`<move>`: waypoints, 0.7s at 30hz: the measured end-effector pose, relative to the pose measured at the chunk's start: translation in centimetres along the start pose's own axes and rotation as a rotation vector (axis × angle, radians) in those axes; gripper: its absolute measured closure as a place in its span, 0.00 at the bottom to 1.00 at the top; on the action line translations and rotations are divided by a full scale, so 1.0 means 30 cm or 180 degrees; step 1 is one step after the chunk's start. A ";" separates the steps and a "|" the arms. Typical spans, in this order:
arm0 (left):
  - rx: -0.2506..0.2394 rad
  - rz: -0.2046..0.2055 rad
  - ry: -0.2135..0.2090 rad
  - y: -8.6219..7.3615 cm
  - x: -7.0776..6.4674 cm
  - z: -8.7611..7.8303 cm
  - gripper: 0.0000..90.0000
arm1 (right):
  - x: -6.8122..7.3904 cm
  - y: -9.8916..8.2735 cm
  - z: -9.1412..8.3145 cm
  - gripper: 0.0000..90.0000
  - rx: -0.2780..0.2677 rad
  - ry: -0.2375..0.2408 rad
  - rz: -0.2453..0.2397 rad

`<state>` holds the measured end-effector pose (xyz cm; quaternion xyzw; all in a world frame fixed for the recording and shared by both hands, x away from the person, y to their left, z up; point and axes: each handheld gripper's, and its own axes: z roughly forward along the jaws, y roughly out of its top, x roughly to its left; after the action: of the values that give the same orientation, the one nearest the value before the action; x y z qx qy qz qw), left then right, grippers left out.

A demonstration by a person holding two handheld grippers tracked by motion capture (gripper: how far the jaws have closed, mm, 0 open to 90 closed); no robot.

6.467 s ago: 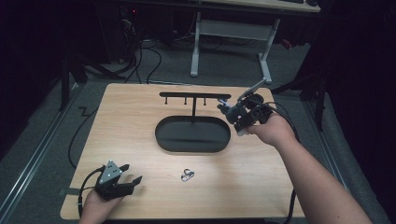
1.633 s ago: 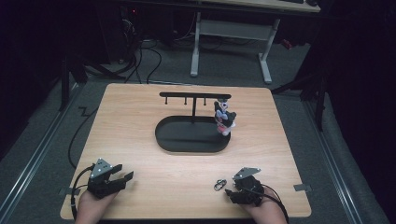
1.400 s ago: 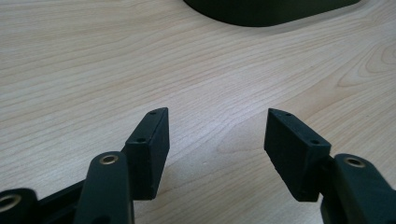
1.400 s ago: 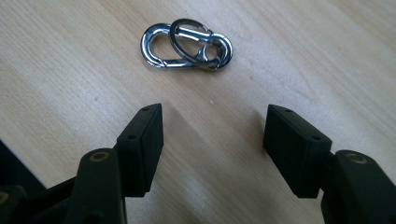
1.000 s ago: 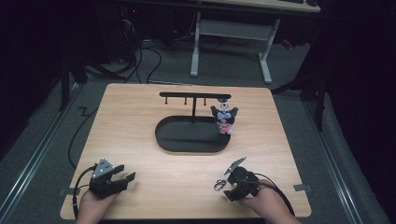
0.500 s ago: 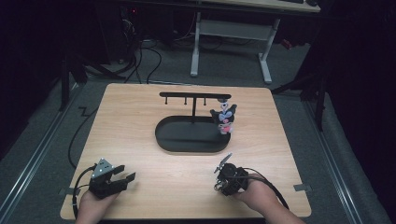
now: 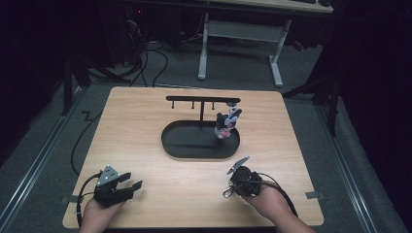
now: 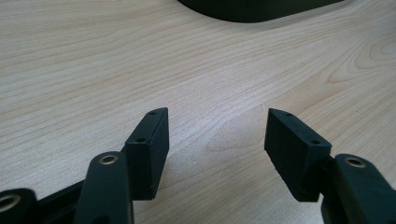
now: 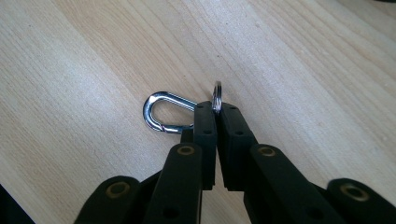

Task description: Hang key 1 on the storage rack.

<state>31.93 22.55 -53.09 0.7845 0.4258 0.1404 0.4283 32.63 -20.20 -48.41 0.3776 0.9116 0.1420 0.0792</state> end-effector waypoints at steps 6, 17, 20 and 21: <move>0.0014 -0.0013 -0.0013 -0.002 0.001 0.003 0.45 | -0.011 -0.036 0.009 0.98 -0.0197 0.0095 0.0187; 0.0005 0.0028 -0.0021 -0.001 -0.009 0.003 0.45 | -0.030 -0.041 -0.025 0.99 -0.0289 0.0189 0.0331; -0.0002 0.0031 -0.0018 0.000 -0.008 0.002 0.45 | -0.032 -0.036 -0.041 0.99 -0.0337 0.0179 0.0267; -0.0008 0.0031 -0.0019 0.000 -0.008 0.001 0.45 | -0.032 -0.033 -0.047 0.99 -0.0344 0.0187 0.0281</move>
<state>31.79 22.34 -53.08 0.7864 0.4206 0.1408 0.4299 32.28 -21.82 -47.37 0.4083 0.8870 0.2054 0.0664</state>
